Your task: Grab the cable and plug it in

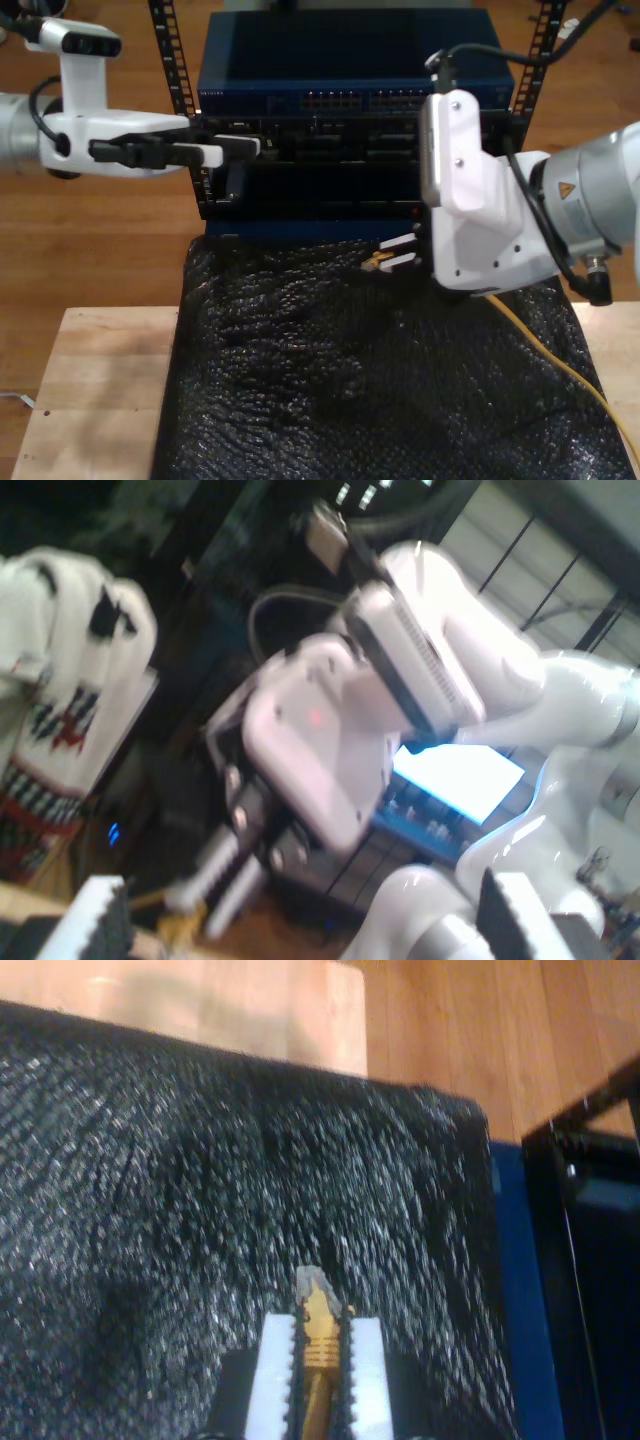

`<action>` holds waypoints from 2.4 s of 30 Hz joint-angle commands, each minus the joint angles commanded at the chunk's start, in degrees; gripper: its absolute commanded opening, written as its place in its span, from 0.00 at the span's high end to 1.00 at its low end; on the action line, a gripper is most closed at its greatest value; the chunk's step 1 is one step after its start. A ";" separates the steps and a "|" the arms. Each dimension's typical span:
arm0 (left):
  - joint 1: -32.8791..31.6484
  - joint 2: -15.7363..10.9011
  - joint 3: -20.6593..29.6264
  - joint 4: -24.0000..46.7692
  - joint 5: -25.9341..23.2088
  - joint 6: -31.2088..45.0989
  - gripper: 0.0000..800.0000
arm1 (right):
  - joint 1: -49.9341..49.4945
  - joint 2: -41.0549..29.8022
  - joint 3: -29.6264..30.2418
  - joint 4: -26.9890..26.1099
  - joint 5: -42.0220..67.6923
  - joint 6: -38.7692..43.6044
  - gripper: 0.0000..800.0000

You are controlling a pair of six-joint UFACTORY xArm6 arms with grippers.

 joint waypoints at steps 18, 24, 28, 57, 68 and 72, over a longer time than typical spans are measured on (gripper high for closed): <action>6.07 -2.90 -1.23 17.05 -6.42 6.15 0.00 | -9.23 6.42 2.37 -8.53 -8.44 1.58 1.00; 7.65 -3.69 -1.14 24.26 -7.74 9.05 0.00 | -9.14 8.18 3.87 -14.59 -11.78 5.80 1.00; 8.26 -4.75 -0.97 28.40 -7.82 10.99 0.00 | -9.14 9.58 4.48 -18.11 -13.45 8.35 1.00; 20.40 -10.81 3.25 52.48 -12.31 33.23 0.00 | -9.14 14.77 4.75 -33.49 -16.44 19.25 1.00; 29.89 -11.16 7.56 61.71 -15.82 46.95 0.00 | -9.14 17.23 4.31 -33.58 -18.02 19.25 1.00; 32.26 -12.22 10.46 64.53 -16.97 50.73 0.00 | -9.05 17.93 4.13 -33.49 -18.73 19.25 1.00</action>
